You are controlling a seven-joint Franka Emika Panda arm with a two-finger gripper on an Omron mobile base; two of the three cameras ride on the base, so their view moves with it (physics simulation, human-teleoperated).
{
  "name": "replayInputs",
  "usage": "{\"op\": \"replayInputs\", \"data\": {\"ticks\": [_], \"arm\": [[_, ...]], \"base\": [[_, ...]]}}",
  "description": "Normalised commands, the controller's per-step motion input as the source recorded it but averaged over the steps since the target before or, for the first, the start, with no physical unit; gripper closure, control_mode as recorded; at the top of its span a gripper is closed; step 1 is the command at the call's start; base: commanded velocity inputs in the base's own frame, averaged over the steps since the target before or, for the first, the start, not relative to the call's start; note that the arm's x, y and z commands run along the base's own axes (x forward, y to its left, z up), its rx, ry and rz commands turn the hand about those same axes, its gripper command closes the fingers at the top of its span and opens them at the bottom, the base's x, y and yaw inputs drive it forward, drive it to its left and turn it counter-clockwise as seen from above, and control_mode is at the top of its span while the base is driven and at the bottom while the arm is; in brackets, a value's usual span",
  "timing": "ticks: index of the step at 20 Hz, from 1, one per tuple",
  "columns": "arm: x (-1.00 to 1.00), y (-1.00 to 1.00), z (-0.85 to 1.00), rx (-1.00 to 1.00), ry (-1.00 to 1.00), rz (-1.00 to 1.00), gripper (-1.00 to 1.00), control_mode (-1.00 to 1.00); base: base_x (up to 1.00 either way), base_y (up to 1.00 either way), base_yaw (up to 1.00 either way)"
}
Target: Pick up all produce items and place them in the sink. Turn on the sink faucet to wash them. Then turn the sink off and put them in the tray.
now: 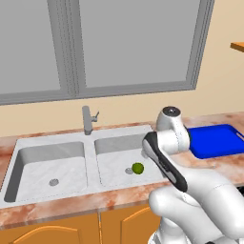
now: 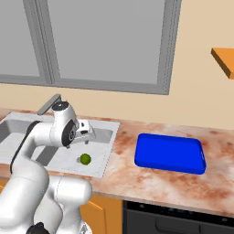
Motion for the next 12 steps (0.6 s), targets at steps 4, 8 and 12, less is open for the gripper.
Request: {"op": "replayInputs", "data": {"ticks": [4,8,12], "arm": [[0.25,0.02,-0.35,0.09,0.0,-0.15,-1.0,-1.0],[0.44,0.11,-0.39,0.02,0.02,-0.16,-1.0,-1.0],[0.4,0.01,-0.34,0.0,0.04,-0.17,-1.0,-1.0]], "base": [[0.0,0.0,0.0],[0.0,0.0,0.0],[0.0,0.0,0.0]]}}
